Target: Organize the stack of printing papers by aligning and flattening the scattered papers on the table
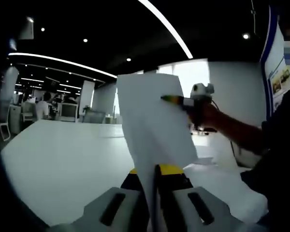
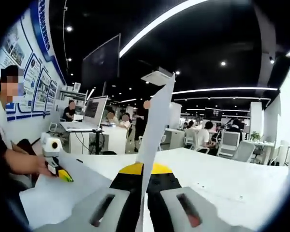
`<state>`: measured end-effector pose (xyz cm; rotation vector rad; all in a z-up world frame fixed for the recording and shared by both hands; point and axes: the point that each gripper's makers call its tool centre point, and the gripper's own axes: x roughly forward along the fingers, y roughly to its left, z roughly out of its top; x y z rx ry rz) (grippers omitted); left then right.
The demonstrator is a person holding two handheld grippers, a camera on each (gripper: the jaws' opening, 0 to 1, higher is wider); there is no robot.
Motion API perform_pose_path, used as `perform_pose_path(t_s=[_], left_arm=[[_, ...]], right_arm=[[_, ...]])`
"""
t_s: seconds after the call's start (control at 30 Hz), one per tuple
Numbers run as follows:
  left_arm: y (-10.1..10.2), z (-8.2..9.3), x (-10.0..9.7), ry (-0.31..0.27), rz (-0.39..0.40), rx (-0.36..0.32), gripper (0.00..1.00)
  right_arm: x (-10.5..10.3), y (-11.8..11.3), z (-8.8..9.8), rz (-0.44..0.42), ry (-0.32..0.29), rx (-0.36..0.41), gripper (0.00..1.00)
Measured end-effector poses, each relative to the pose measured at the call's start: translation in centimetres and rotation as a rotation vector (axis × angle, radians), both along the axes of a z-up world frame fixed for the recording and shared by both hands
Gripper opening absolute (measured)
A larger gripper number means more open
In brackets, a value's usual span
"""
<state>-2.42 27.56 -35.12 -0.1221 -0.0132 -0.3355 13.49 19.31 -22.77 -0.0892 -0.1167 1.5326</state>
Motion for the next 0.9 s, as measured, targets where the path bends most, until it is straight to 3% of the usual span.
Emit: perform_pose_path(t_s=[0.9], left_arm=[[0.2,0.0,0.1,0.008,0.006,0.012,0.06]], right_arm=[[1.5,-4.9,2.5,-0.058,0.016,0.093,0.00]])
